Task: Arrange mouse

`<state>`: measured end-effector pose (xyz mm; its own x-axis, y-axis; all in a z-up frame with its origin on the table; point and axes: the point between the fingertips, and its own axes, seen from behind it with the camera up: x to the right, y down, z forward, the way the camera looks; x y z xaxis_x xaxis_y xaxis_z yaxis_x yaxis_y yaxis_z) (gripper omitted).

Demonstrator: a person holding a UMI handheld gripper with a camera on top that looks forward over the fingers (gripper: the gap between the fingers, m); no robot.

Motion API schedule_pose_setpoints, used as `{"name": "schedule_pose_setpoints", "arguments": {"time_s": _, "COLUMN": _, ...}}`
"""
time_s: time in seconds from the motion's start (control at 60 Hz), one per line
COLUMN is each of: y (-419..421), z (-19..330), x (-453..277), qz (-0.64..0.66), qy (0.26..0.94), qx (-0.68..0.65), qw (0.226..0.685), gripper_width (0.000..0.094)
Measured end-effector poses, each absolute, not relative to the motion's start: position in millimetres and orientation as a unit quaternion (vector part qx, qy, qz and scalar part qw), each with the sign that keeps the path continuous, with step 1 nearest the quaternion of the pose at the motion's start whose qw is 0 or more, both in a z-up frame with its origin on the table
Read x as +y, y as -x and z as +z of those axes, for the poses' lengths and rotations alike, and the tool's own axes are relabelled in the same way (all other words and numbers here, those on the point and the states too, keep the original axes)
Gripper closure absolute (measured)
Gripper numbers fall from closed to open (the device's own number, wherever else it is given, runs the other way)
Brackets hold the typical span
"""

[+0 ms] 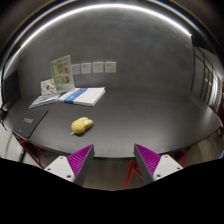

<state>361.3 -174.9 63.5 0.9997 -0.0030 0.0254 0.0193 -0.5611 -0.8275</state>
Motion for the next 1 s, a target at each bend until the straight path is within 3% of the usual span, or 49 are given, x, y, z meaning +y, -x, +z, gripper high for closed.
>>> {"name": "schedule_pose_setpoints", "arguments": {"time_s": 0.183, "y": -325.1, "z": 53.1, "x": -159.1, "qz": 0.022, "qy": 0.880, "qx": -0.021, "qw": 0.474, "gripper_width": 0.0105}}
{"name": "schedule_pose_setpoints", "arguments": {"time_s": 0.517, "y": -230.6, "z": -9.5, "x": -92.2, "qz": 0.102, "qy": 0.874, "qx": -0.137, "qw": 0.455, "gripper_width": 0.0096}}
{"name": "schedule_pose_setpoints", "arguments": {"time_s": 0.733, "y": -214.0, "z": -9.8, "x": -29.8, "qz": 0.081, "qy": 0.874, "qx": -0.121, "qw": 0.464, "gripper_width": 0.0116}}
{"name": "schedule_pose_setpoints", "arguments": {"time_s": 0.917, "y": -215.9, "z": -7.7, "x": 3.2, "qz": 0.037, "qy": 0.865, "qx": -0.045, "qw": 0.499, "gripper_width": 0.0121}}
{"name": "schedule_pose_setpoints", "arguments": {"time_s": 0.95, "y": -216.1, "z": -7.4, "x": 4.6, "qz": 0.028, "qy": 0.861, "qx": -0.035, "qw": 0.507, "gripper_width": 0.0220}}
{"name": "schedule_pose_setpoints", "arguments": {"time_s": 1.0, "y": -216.0, "z": -6.9, "x": 4.3, "qz": 0.016, "qy": 0.856, "qx": -0.020, "qw": 0.516, "gripper_width": 0.0252}}
